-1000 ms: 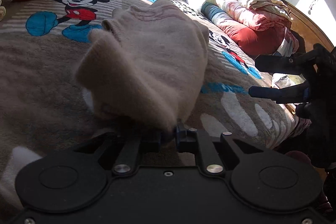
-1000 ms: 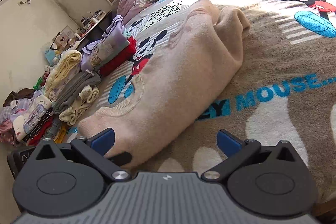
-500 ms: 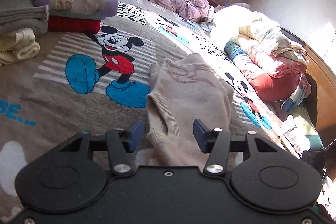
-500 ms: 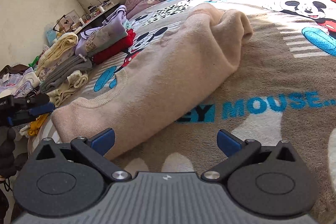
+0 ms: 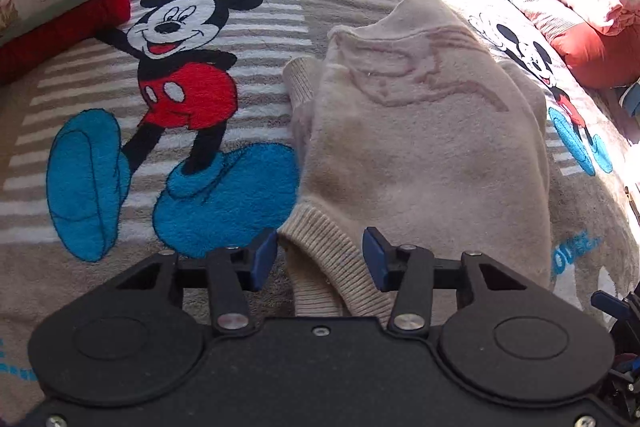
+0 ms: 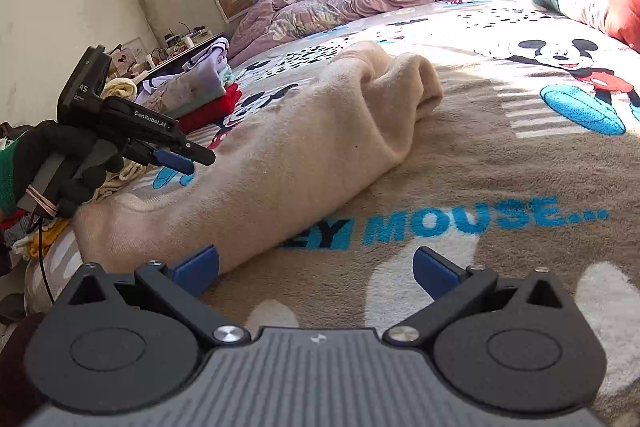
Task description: Fold clothes
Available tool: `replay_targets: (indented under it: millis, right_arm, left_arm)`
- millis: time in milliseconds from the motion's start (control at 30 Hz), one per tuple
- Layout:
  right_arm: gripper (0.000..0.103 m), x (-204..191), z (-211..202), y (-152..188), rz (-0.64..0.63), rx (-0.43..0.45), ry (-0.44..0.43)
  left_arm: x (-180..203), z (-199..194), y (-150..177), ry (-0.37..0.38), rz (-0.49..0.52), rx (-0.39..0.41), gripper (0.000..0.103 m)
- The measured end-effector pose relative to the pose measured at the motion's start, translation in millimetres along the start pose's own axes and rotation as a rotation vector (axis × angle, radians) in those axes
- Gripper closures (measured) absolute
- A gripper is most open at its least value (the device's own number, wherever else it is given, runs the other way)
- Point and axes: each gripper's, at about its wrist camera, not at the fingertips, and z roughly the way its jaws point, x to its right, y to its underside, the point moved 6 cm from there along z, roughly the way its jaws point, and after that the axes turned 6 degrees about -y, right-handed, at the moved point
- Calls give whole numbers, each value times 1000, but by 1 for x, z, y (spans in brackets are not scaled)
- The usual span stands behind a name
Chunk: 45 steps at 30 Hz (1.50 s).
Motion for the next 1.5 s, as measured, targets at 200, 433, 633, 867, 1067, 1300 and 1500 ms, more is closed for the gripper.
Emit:
replay_targets:
  millis: [200,433,633,867,1067,1300,1500]
  right_arm:
    - [1,9,-7,-3,84,16,-65]
    - [11,13,-33,-6,201,88,-110]
    - [27,-18,-30,-19,128,32,-86]
    - [29,-89,38,-71,-15,-127,-77]
    - [39,-134,133,-91,-155,-331,-18]
    - [38,-143,229,-89,-155,-515,116]
    - [29,-135,275,-91,-170,-583,259]
  left_arm:
    - [56,-53,2,91,161,164,103]
    - [99,-101,49,181,133,256,90]
    - [42,-137,102,-94,-69,449,30]
    - [1,-117,132,-96,-204,428,29]
    - [-13,-99,156,122,-317,459,31]
    - [-10,-96,153,146,-234,517,46]
    - [-16,-84,154,172,-224,489,53]
